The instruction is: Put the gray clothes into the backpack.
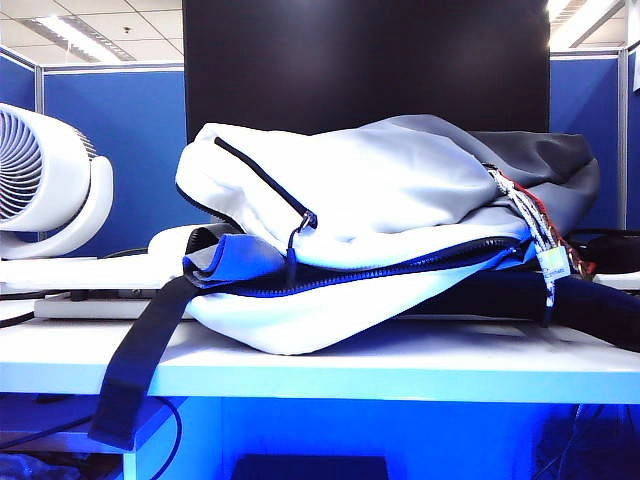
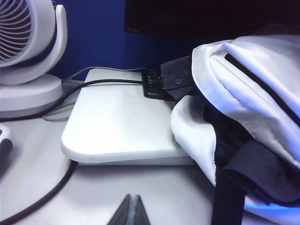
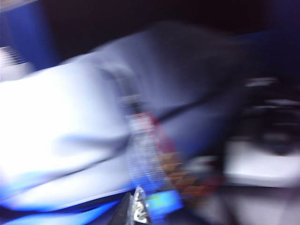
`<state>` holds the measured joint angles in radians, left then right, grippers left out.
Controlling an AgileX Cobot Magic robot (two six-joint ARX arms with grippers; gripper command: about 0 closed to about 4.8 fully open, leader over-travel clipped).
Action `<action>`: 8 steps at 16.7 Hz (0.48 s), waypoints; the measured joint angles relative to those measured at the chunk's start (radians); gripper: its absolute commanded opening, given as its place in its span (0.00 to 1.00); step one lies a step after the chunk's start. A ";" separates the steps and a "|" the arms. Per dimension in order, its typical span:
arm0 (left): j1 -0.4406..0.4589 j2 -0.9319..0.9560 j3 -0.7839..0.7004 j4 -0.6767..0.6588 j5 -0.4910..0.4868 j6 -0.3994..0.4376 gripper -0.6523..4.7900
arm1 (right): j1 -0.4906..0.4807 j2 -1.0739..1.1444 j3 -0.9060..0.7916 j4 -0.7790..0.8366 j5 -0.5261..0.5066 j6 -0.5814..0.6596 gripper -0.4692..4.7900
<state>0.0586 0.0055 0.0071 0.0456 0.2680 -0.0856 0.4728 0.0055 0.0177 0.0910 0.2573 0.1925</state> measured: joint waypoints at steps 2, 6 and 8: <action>0.000 0.000 0.000 0.002 -0.015 0.023 0.11 | -0.001 0.000 0.000 -0.005 0.071 -0.085 0.09; 0.000 0.000 0.000 0.004 -0.026 0.025 0.11 | -0.034 0.000 -0.006 -0.057 0.076 -0.207 0.09; 0.000 0.000 0.000 0.007 -0.026 0.024 0.11 | -0.098 0.002 -0.008 -0.068 0.064 -0.209 0.09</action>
<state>0.0589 0.0055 0.0071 0.0525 0.2420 -0.0620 0.3748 0.0071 0.0093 0.0235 0.3214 -0.0166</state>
